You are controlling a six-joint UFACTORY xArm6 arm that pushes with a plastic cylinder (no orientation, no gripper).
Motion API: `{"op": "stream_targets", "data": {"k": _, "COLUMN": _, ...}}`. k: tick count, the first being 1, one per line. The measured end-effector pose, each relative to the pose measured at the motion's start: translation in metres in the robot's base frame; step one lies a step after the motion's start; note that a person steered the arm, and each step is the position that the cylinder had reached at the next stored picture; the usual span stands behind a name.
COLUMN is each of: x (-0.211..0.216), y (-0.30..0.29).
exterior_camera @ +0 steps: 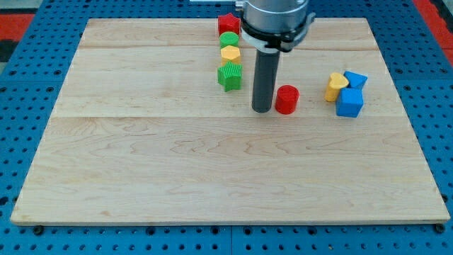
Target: Push the red circle left to the blue cube
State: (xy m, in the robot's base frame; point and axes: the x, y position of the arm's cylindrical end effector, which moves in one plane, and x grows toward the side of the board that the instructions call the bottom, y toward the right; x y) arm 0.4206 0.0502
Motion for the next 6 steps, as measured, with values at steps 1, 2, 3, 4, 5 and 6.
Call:
{"op": "stream_targets", "data": {"k": 1, "x": -0.008, "y": 0.016}}
{"op": "stream_targets", "data": {"k": 2, "x": -0.006, "y": 0.052}}
{"op": "stream_targets", "data": {"k": 3, "x": -0.006, "y": 0.066}}
{"op": "stream_targets", "data": {"k": 4, "x": -0.005, "y": 0.066}}
{"op": "stream_targets", "data": {"k": 5, "x": 0.000, "y": 0.077}}
{"op": "stream_targets", "data": {"k": 6, "x": 0.000, "y": 0.078}}
